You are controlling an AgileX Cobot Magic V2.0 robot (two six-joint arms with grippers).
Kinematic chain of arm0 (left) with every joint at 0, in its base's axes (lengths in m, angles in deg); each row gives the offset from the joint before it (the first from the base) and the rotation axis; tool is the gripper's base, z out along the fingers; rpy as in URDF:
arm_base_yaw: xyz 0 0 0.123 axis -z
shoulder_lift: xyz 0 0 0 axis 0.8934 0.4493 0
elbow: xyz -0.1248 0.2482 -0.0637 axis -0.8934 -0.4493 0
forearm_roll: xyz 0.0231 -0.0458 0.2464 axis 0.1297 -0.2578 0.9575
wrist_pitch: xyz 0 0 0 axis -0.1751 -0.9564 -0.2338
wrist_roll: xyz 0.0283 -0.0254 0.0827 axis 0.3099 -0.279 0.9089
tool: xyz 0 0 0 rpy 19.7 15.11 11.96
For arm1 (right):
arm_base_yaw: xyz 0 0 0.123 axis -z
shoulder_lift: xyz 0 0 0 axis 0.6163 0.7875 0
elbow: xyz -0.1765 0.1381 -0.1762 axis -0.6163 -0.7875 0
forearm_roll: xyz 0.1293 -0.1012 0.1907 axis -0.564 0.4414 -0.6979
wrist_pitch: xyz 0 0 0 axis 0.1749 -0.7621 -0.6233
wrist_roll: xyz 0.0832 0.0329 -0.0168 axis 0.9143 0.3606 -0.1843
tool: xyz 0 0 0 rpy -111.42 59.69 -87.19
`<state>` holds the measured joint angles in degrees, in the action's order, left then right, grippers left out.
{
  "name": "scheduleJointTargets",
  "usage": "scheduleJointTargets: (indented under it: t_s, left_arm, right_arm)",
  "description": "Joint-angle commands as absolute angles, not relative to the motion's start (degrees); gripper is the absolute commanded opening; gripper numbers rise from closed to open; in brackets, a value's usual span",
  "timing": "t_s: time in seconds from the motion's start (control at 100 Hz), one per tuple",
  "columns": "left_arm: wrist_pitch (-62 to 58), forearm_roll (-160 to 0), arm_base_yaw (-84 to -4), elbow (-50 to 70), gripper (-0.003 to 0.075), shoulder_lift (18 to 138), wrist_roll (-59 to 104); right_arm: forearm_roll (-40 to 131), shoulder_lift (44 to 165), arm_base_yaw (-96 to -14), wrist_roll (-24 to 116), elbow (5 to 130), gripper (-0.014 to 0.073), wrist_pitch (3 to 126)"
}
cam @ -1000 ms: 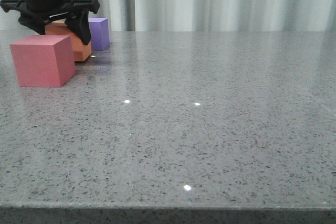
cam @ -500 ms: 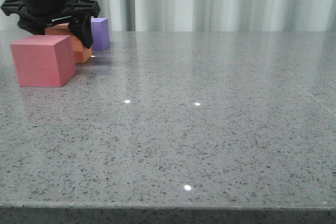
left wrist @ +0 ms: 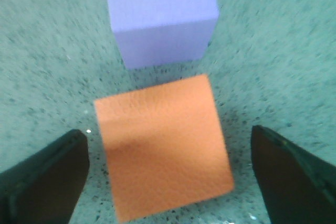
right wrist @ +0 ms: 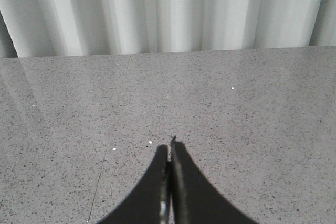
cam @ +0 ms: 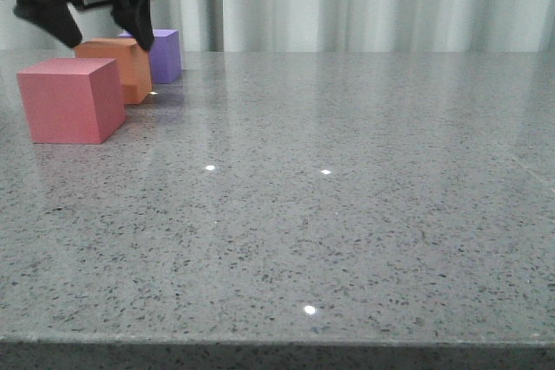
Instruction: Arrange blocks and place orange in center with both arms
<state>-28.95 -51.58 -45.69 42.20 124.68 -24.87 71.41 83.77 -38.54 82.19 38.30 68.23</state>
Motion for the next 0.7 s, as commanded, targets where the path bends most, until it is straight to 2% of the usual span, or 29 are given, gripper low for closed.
scheduleJointTargets:
  t_s: [0.0,0.26,0.69]
  left_arm:
    - [-27.4,-51.3,-45.6,43.7,0.0594,118.1,-24.8]
    - [-26.5,-48.7,-45.9,36.7,0.0587,106.1,-24.8]
    - [-12.7,-49.2,-46.2,6.6,0.0587,77.1,-25.6]
  right_arm:
    - [72.1,83.5,-38.2,81.7,39.8,-0.0069,72.9]
    - [72.1,83.5,-38.2,81.7,39.8,-0.0069,72.9]
    - [72.1,83.5,-38.2,81.7,39.8,-0.0069,72.9]
